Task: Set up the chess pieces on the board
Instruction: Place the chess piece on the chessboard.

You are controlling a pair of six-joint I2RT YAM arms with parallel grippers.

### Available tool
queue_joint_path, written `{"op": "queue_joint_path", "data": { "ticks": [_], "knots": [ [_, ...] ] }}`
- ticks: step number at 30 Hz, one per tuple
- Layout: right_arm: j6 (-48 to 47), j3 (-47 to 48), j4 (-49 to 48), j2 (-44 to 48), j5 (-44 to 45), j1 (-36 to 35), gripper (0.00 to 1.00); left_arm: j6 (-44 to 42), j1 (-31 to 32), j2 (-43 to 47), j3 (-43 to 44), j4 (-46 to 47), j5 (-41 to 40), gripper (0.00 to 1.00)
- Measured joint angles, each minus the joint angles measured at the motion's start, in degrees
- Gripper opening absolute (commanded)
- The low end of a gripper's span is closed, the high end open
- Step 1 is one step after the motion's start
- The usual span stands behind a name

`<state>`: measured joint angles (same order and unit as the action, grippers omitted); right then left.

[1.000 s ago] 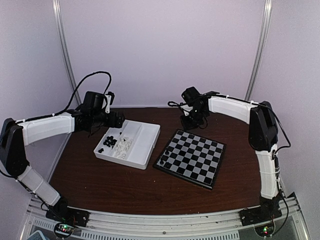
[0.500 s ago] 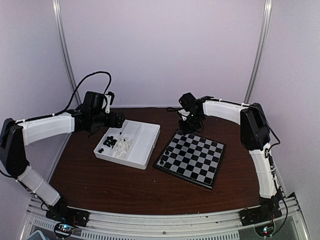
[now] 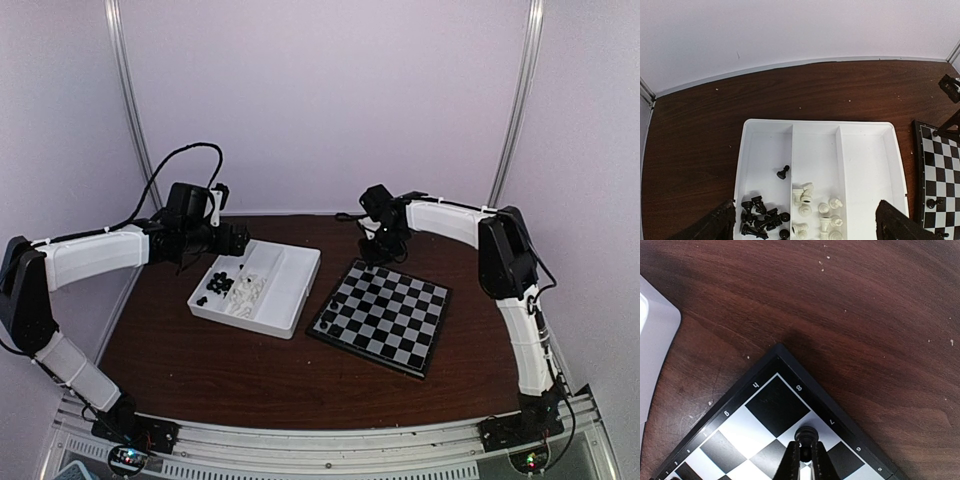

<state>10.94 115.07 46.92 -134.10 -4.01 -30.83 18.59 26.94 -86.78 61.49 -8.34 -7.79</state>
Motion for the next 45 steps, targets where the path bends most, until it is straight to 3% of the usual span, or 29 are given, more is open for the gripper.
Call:
{"op": "queue_joint_path", "data": {
  "ticks": [45],
  "knots": [
    [-0.1, 0.2, 0.5, -0.1, 0.7, 0.1, 0.09, 0.0, -0.3, 0.0, 0.0, -0.8, 0.0, 0.98]
  ]
}}
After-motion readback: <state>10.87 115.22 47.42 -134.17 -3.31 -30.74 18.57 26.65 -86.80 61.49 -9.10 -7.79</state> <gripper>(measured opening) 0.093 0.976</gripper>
